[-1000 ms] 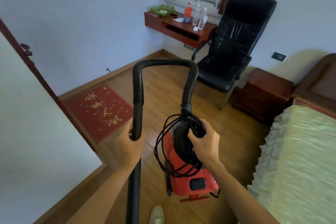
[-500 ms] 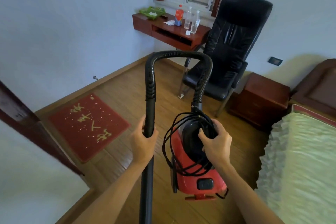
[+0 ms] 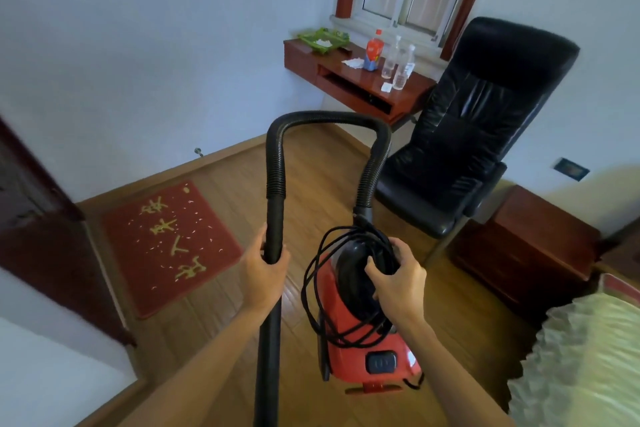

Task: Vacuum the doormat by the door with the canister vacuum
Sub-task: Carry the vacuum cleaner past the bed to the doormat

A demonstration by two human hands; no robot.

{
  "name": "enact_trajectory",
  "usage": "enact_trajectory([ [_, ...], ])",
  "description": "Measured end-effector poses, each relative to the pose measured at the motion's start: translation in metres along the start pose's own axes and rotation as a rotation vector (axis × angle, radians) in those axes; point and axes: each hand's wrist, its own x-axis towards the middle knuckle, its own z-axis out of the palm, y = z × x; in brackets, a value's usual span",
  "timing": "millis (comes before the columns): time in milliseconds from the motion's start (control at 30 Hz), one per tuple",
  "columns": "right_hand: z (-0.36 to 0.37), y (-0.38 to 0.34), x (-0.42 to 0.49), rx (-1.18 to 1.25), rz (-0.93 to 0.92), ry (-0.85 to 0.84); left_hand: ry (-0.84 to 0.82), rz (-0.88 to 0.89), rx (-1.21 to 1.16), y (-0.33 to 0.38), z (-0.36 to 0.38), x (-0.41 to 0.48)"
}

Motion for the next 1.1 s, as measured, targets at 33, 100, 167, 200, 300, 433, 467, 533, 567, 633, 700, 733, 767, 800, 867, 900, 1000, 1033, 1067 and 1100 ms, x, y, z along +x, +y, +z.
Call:
enact_trajectory([
  [33, -0.001, 0.003, 0.012, -0.004, -0.001, -0.013, 0.025, 0.0, 0.01, 0.001, 0.007, 0.006],
  [100, -0.002, 0.008, 0.035, -0.02, -0.004, -0.039, 0.064, 0.013, 0.03, 0.002, 0.019, 0.017],
  [167, -0.001, 0.014, 0.053, -0.037, -0.011, -0.066, 0.091, 0.002, 0.048, 0.002, 0.027, 0.028],
  [200, 0.0, 0.016, 0.061, -0.036, -0.018, -0.077, 0.102, -0.018, 0.052, 0.001, 0.031, 0.032],
  [300, 0.005, 0.018, 0.081, -0.016, -0.039, -0.104, 0.141, -0.058, 0.049, -0.002, 0.041, 0.045],
  [433, 0.022, 0.025, 0.106, -0.021, -0.022, -0.131, 0.181, -0.042, 0.056, -0.015, 0.05, 0.062],
  [467, 0.028, 0.027, 0.112, -0.024, -0.015, -0.133, 0.191, -0.045, 0.058, -0.02, 0.052, 0.067],
  [533, 0.04, 0.031, 0.126, -0.035, -0.009, -0.142, 0.2, -0.072, 0.055, -0.03, 0.056, 0.079],
  [567, 0.047, 0.033, 0.133, -0.041, -0.008, -0.147, 0.201, -0.091, 0.049, -0.035, 0.058, 0.086],
  [633, 0.061, 0.036, 0.148, -0.051, -0.001, -0.159, 0.203, -0.115, 0.043, -0.044, 0.062, 0.103],
  [700, 0.078, 0.039, 0.164, -0.064, 0.009, -0.179, 0.216, -0.148, 0.047, -0.055, 0.065, 0.123],
  [733, 0.087, 0.039, 0.172, -0.065, 0.014, -0.188, 0.231, -0.172, 0.046, -0.062, 0.066, 0.133],
  [767, 0.096, 0.04, 0.18, -0.071, 0.017, -0.192, 0.245, -0.196, 0.041, -0.068, 0.067, 0.143],
  [800, 0.105, 0.039, 0.189, -0.082, 0.015, -0.193, 0.254, -0.216, 0.031, -0.074, 0.068, 0.154],
  [867, 0.122, 0.039, 0.205, -0.103, 0.012, -0.196, 0.261, -0.234, 0.019, -0.088, 0.068, 0.173],
  [900, 0.13, 0.038, 0.213, -0.107, 0.009, -0.202, 0.267, -0.233, 0.022, -0.095, 0.068, 0.181],
  [1000, 0.154, 0.04, 0.233, -0.124, -0.01, -0.207, 0.284, -0.244, 0.057, -0.112, 0.065, 0.205],
  [1033, 0.161, 0.04, 0.238, -0.124, -0.014, -0.206, 0.287, -0.26, 0.064, -0.118, 0.065, 0.212],
  [1067, 0.168, 0.038, 0.243, -0.122, -0.016, -0.202, 0.286, -0.271, 0.059, -0.124, 0.064, 0.218],
  [1100, 0.174, 0.037, 0.248, -0.126, -0.018, -0.195, 0.284, -0.279, 0.045, -0.128, 0.064, 0.223],
])
